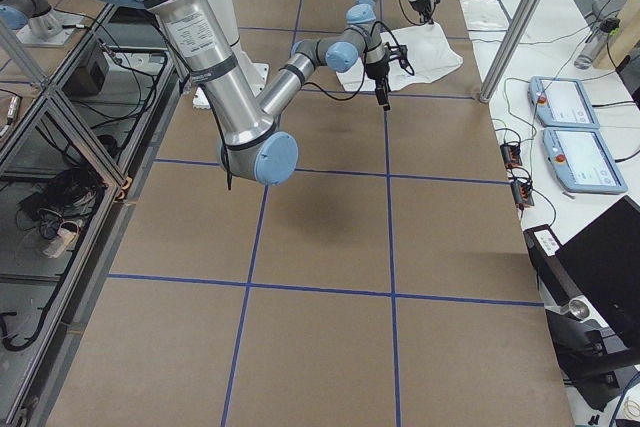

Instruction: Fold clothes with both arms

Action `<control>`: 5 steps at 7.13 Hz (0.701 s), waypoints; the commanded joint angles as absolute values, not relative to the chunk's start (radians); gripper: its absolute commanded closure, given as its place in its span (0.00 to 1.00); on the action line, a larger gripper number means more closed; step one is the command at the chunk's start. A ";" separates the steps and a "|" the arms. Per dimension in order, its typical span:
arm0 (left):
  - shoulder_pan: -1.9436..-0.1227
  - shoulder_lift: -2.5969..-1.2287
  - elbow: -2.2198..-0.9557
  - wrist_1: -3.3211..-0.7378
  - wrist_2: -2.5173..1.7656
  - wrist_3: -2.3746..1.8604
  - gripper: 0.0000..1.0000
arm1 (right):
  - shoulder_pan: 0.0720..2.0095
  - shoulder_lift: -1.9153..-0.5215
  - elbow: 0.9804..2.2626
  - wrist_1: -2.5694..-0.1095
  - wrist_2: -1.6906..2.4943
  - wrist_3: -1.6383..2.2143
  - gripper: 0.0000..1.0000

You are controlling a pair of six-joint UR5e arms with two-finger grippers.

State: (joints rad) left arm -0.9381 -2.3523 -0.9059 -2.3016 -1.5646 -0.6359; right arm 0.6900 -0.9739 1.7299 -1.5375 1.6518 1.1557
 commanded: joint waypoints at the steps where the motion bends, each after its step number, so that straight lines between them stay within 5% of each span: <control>1: -0.950 -2.282 -0.980 -2.404 -1.661 -0.634 0.00 | 0.640 -0.848 1.587 -1.476 1.648 1.347 0.00; 5: -0.950 -2.215 -1.072 -2.408 -1.667 -0.637 0.00 | 0.474 -0.637 1.263 -1.343 1.456 1.598 0.11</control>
